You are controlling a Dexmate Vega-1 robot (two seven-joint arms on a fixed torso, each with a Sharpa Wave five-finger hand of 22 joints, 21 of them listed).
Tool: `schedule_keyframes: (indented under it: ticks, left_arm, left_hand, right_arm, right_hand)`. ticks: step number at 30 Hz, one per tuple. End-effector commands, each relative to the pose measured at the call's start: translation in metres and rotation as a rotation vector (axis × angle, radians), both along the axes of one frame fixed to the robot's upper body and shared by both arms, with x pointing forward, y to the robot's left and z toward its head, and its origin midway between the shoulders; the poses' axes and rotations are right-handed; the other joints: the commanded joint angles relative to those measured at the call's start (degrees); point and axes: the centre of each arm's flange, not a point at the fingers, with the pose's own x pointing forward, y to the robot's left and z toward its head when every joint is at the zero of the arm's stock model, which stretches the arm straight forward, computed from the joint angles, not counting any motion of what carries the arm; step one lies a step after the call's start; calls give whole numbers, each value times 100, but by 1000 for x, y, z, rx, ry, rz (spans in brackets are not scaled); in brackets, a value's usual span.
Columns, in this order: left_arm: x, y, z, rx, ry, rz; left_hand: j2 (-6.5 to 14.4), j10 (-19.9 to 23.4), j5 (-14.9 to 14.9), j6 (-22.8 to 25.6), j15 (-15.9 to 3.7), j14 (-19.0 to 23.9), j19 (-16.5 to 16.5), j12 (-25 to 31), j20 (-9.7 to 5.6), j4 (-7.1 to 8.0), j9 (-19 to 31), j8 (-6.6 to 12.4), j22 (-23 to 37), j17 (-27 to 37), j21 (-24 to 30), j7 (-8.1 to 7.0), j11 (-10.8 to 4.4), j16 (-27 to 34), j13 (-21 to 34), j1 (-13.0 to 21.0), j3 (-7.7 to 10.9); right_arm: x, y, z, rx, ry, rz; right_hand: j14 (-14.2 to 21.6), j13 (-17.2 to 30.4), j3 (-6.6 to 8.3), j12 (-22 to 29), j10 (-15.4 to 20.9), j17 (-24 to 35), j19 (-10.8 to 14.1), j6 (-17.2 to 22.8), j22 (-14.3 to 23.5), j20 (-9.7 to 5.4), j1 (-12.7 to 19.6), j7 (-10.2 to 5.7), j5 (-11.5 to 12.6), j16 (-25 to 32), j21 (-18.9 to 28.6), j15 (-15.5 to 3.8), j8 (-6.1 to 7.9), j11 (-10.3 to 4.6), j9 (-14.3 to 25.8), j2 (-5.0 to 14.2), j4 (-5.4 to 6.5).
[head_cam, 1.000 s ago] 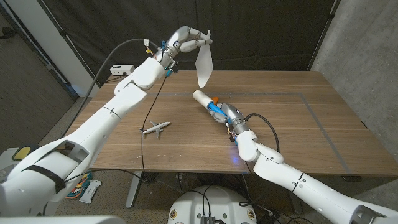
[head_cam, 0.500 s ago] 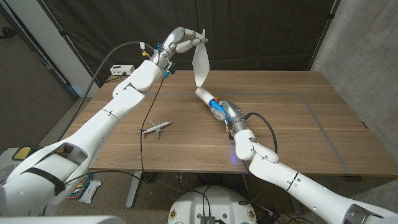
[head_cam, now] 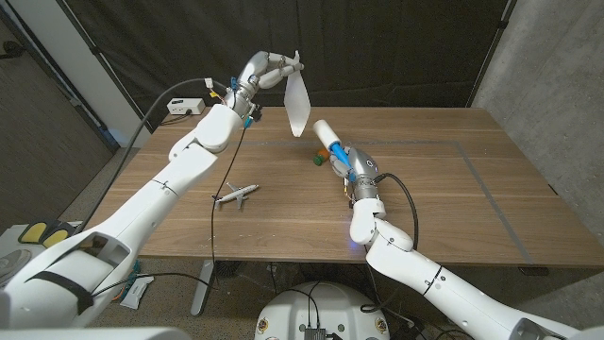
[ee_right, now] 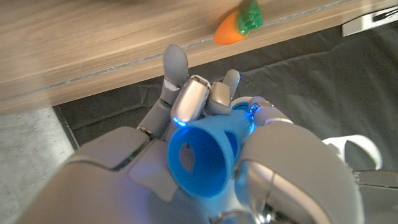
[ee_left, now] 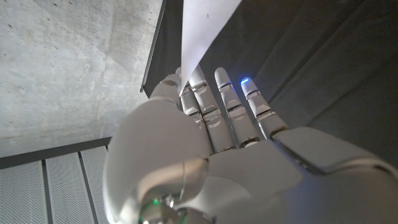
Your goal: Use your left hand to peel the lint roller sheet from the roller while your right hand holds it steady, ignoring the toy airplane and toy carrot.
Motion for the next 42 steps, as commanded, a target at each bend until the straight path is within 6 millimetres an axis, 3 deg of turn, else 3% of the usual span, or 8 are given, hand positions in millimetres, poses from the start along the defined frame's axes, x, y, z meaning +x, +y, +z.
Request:
schedule_keyframes:
  ticks: [1, 10, 22, 32, 36, 42]
  left_arm:
    - [6, 22, -31, -115, 93, 57]
    - [19, 44, -57, -199, 189, 105]
    - [30, 58, -84, -164, 272, 266]
    - [24, 63, -91, -113, 266, 409]
    - [20, 59, -91, -68, 264, 485]
    - [18, 59, -92, -53, 288, 497]
  left_hand:
    - [63, -138, -17, -4, -922, 61, 21, 24, 28, 28, 19, 40, 9, 21, 60, 45, -168, -8, -2, 48, -5]
    - [68, -131, -63, -19, -907, 185, 31, 16, 74, 19, -10, 28, -9, 9, 89, 86, -107, -12, -47, 93, -2]
    - [59, -146, -112, -57, -885, 300, 47, 20, 124, 40, -26, 11, -24, -14, 125, 142, -31, -25, -62, 94, -20]
    - [-49, -6, -170, -33, -854, 365, 116, -4, 130, -9, -44, 15, -42, -96, 186, 163, -38, -91, -217, 149, -57]
    - [-140, 106, -209, 42, -823, 445, 183, -54, 228, -44, -30, 63, -60, -179, 237, 150, -31, -130, -364, 185, -101]
    - [-187, 170, -233, 93, -822, 612, 222, -136, 210, -68, -13, 106, -84, -252, 275, 147, -28, -122, -510, 227, -130]
  right_arm:
    - [-7, -6, 2, 86, -51, -123]
    - [-9, -11, 4, 135, -90, -196]
    - [-6, -23, 7, 121, -123, -273]
    - [-4, -33, 11, 93, -119, -371]
    - [-4, -36, 10, 88, -96, -414]
    - [-9, -39, 9, 77, -70, -459]
  right_hand:
    - [44, 526, 755, 735, 66, 21, 62, 161, -5, -338, -199, 195, -8, 39, 8, -29, 31, 5, 6, 301, 681]
    - [78, 526, 778, 731, 76, 21, 93, 184, -8, -339, -184, 192, -23, 40, 26, -30, 53, 5, -22, 303, 661]
    - [103, 528, 800, 732, 79, 22, 136, 186, -86, -339, -172, 168, -49, 39, -4, -29, 55, -24, -84, 303, 644]
    - [120, 527, 798, 707, -18, 20, 67, 219, -179, -367, -136, 134, -84, 34, -44, -24, 47, -2, -185, 266, 585]
    - [99, 526, 795, 700, -65, 21, 58, 211, -232, -384, -127, 111, -91, 27, -63, -22, 34, -7, -223, 261, 573]
    - [47, 522, 795, 686, -166, 19, 31, 246, -367, -405, -92, 127, -104, 13, -112, -21, 16, -15, -313, 256, 535]
